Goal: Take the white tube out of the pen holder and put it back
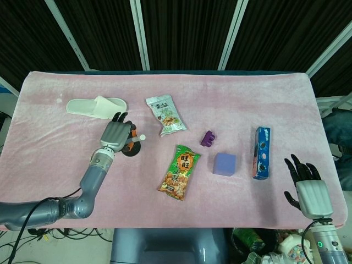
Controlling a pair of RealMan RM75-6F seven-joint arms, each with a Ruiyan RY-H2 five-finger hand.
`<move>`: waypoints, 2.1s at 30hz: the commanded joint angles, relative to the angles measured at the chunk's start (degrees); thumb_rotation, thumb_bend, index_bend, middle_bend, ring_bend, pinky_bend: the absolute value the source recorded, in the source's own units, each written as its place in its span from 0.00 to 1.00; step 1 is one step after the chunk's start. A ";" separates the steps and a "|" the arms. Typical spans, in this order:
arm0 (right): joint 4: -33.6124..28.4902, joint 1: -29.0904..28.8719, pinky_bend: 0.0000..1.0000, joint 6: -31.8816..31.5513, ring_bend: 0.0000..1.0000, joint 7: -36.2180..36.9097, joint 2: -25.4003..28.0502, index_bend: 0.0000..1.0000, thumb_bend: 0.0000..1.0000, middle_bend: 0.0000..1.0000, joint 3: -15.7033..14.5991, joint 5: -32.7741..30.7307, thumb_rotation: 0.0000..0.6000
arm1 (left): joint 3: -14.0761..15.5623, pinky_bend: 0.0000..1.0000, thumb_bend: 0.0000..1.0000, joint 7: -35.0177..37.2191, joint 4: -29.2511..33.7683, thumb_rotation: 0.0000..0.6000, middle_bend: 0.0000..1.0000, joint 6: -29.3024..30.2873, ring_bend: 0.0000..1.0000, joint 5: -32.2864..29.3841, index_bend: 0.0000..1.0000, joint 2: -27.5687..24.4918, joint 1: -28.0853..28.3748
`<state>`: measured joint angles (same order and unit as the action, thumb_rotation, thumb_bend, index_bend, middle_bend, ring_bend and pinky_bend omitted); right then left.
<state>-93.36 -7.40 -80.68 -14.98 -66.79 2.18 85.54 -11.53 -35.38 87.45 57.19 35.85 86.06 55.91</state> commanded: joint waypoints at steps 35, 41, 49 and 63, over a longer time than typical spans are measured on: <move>-0.14 -0.01 0.14 0.19 0.18 -0.18 0.04 0.00 0.16 0.03 -0.08 -0.12 1.00 | -6.06 0.00 0.47 28.35 11.46 1.00 0.39 -4.91 0.02 16.90 0.60 -10.54 -6.92; -0.28 -0.08 0.15 0.59 0.18 -0.28 0.16 0.00 0.16 0.03 -0.20 -0.29 1.00 | -7.34 0.00 0.47 29.58 11.64 1.00 0.39 -4.90 0.02 15.89 0.60 -10.69 -6.32; -0.40 -0.08 0.16 0.70 0.18 -0.32 0.24 0.00 0.16 0.03 -0.17 -0.52 1.00 | -8.97 0.00 0.47 35.50 8.65 1.00 0.39 -4.65 0.02 17.86 0.61 -6.96 -5.99; -0.36 -0.05 0.16 0.66 0.18 -0.06 0.33 0.00 0.16 0.03 -0.22 -0.45 1.00 | -7.63 0.00 0.47 46.52 5.29 1.00 0.40 -4.04 0.02 25.75 0.62 -1.11 -7.77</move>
<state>-93.72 -7.45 -80.02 -15.03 -66.45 1.96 85.09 -19.35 8.97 92.84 53.19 60.40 84.03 48.71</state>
